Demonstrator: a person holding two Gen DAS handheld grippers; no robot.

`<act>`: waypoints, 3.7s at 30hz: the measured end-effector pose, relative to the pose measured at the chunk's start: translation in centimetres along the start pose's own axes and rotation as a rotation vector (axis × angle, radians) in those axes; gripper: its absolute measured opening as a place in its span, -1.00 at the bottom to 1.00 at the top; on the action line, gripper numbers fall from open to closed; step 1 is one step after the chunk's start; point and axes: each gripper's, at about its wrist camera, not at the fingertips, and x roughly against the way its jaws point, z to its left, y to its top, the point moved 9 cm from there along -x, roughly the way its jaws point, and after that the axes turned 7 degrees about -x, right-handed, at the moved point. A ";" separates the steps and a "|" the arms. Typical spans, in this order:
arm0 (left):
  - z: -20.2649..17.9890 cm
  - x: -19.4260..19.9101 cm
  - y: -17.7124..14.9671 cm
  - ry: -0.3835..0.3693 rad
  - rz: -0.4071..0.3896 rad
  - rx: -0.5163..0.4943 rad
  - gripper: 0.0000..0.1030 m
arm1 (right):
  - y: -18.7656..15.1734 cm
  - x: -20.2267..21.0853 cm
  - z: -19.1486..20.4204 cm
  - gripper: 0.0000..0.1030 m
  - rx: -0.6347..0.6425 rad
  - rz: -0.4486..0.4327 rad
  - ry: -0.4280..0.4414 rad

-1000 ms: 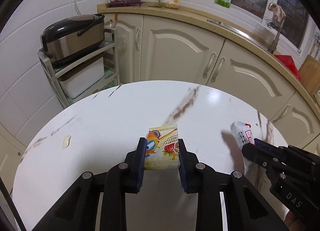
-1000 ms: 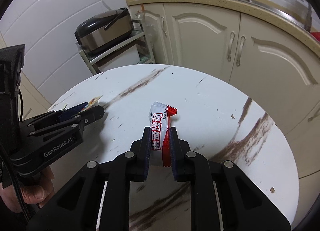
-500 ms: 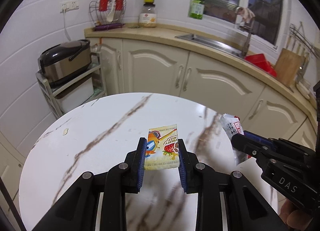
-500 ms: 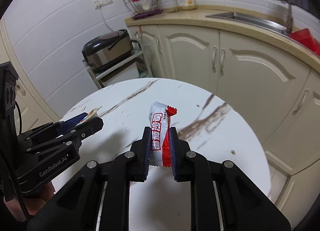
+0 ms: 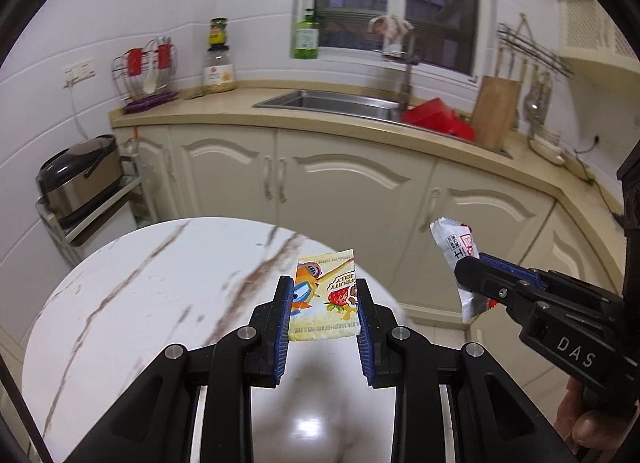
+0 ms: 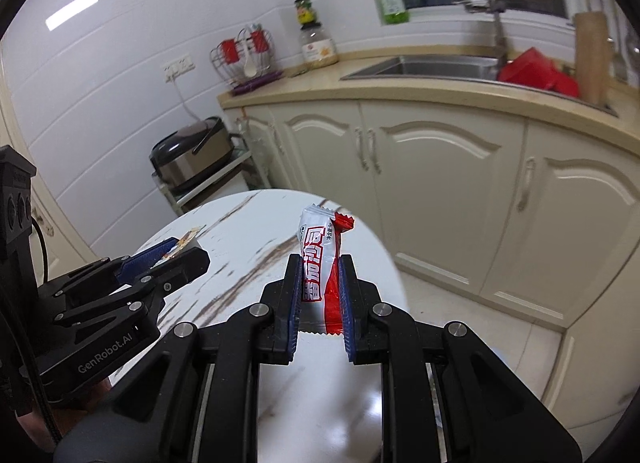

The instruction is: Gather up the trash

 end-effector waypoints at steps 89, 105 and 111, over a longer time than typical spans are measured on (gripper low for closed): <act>-3.4 12.3 0.2 0.185 -0.077 -0.020 0.99 | -2.0 9.7 -10.6 1.00 -0.320 -0.073 -0.119; 1.8 34.1 -11.5 0.556 -0.263 0.139 0.99 | -3.9 14.8 14.5 1.00 0.096 -0.196 0.000; 0.2 37.4 -15.1 0.584 -0.307 0.170 0.99 | -5.9 15.8 19.0 1.00 0.165 -0.224 0.024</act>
